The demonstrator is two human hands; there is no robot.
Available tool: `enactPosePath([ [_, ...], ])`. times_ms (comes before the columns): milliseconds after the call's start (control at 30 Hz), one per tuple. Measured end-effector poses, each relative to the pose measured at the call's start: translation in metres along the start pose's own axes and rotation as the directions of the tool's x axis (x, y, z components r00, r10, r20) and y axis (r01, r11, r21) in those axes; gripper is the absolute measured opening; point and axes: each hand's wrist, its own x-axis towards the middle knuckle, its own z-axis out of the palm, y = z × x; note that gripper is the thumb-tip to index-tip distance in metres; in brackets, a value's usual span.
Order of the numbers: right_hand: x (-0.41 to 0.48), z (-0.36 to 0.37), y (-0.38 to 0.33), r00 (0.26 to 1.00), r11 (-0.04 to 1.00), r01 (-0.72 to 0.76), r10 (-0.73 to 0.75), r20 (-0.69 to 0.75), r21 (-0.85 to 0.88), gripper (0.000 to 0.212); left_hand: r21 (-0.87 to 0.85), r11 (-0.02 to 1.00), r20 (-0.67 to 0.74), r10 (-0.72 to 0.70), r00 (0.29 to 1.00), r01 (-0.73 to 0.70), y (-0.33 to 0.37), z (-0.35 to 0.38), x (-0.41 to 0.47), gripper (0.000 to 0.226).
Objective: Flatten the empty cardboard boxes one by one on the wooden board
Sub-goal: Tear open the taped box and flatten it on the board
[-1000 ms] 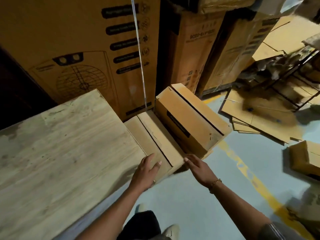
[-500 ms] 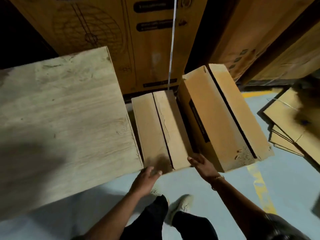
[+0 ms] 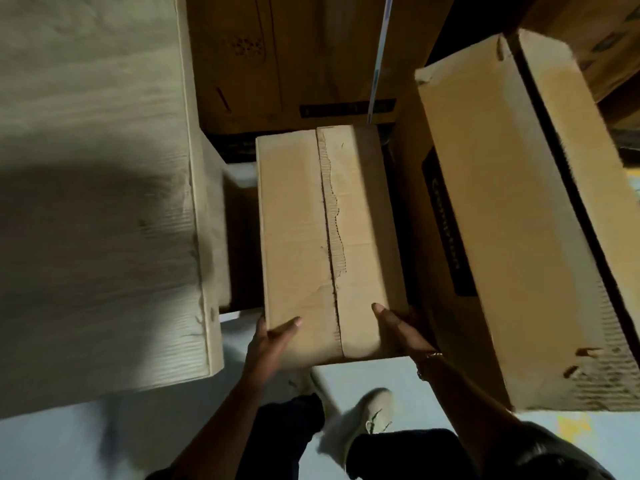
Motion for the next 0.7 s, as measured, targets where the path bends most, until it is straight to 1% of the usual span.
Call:
enactPosePath([
  [33,-0.004,0.001,0.0,0.999,1.0,-0.015,0.016,0.031,-0.021,0.091,-0.003,0.999,0.002,0.04,0.999,-0.04,0.0,0.001,-0.005,0.075],
  [100,-0.006,-0.003,0.003,1.0,0.999,0.015,-0.015,0.005,-0.048,0.095,-0.034,0.994,0.009,0.103,0.995,-0.103,0.005,0.0,-0.021,0.076],
  [167,-0.025,-0.007,-0.001,0.99,0.993,0.114,-0.116,-0.085,-0.036,0.087,-0.073,0.989,-0.006,0.13,0.992,-0.13,0.009,-0.004,-0.042,0.086],
  [200,-0.039,-0.009,-0.003,0.979,0.985,0.173,-0.175,-0.103,-0.027,0.083,-0.088,0.987,-0.023,0.135,0.991,-0.136,0.015,-0.007,-0.057,0.091],
  [233,-0.057,-0.009,-0.007,0.969,0.975,0.223,-0.223,-0.104,-0.017,0.08,-0.108,0.983,-0.041,0.145,0.989,-0.149,0.021,-0.011,-0.074,0.09],
  [300,-0.091,-0.013,-0.013,0.951,0.955,0.297,-0.296,-0.087,0.003,0.072,-0.128,0.972,-0.067,0.191,0.979,-0.198,0.032,-0.016,-0.111,0.078],
  [367,-0.123,-0.019,-0.02,0.94,0.942,0.334,-0.333,-0.076,0.007,0.061,-0.149,0.962,-0.085,0.218,0.972,-0.229,0.045,-0.022,-0.148,0.075],
  [433,-0.157,-0.025,-0.029,0.936,0.937,0.348,-0.347,-0.056,0.015,0.055,-0.165,0.957,-0.081,0.23,0.97,-0.241,0.056,-0.027,-0.183,0.074],
  [500,-0.191,-0.03,-0.04,0.942,0.942,0.334,-0.333,-0.04,0.016,0.057,-0.146,0.957,-0.097,0.238,0.966,-0.251,0.069,-0.032,-0.214,0.068],
  [533,-0.206,-0.033,-0.044,0.943,0.944,0.331,-0.33,-0.039,0.013,0.06,-0.138,0.958,-0.107,0.237,0.966,-0.25,0.075,-0.034,-0.228,0.069],
  [700,-0.266,-0.047,-0.065,0.924,0.926,0.378,-0.377,-0.067,0.005,0.074,-0.135,0.955,-0.139,0.245,0.959,-0.264,0.107,-0.043,-0.282,0.088],
])
